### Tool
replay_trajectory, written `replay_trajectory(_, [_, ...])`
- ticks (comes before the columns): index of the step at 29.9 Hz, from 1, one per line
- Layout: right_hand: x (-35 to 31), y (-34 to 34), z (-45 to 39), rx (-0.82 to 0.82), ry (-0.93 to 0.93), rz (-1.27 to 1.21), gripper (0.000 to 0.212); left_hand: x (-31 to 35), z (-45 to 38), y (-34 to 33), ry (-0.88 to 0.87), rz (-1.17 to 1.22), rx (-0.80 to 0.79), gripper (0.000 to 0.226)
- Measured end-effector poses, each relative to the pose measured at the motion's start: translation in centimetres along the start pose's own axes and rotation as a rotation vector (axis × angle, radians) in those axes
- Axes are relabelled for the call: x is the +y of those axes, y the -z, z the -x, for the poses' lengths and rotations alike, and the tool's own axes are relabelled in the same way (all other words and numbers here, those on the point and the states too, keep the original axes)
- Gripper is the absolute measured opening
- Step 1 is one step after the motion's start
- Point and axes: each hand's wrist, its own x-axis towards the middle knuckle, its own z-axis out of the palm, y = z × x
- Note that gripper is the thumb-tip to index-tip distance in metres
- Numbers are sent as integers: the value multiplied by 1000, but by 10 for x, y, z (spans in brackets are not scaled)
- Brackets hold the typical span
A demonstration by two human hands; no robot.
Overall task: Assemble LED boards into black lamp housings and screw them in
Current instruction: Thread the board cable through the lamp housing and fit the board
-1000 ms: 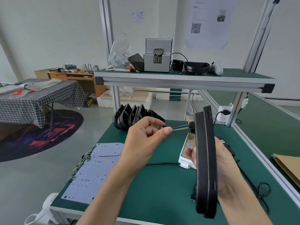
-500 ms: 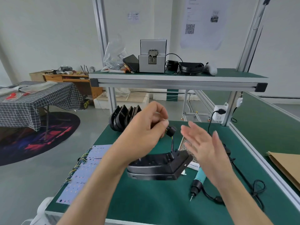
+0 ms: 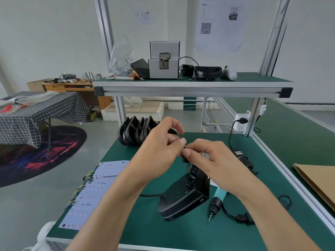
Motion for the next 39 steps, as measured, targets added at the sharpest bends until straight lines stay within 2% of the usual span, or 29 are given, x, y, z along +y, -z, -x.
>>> replay_trajectory(5, [5, 7, -1, -70, -21, 47, 10, -3, -6, -2, 67, 147, 37, 18])
replay_trajectory(8, [6, 7, 1, -102, -119, 11, 31, -2, -9, -2, 79, 178, 43, 19])
replay_trajectory(11, [12, 4, 6, -134, -140, -60, 12, 1, -8, -1, 65, 191, 52, 18])
replay_trajectory(15, [16, 7, 16, -239, -131, -32, 20, 2, -6, -8, 31, 165, 41, 17])
replay_trajectory(23, [17, 16, 13, -300, -219, 207, 20, 5, -6, -16, 34, 164, 48, 17])
replay_trajectory(28, [29, 15, 17, -373, -189, 127, 15, 1, -1, -18, 43, 177, 47, 14])
replay_trajectory(30, [38, 13, 22, -320, -129, 7, 27, 0, 0, -17, 46, 195, 80, 15])
replay_trajectory(34, [61, -3, 40, -8, 47, -324, 55, 7, -2, -7, 30, 268, 116, 19])
replay_trajectory(36, [67, -15, 46, 37, 43, -526, 69, 10, -2, -7, 30, 365, 130, 18])
replay_trajectory(39, [65, -35, 42, 76, 13, -692, 86, 14, -1, -10, 43, 579, 188, 21])
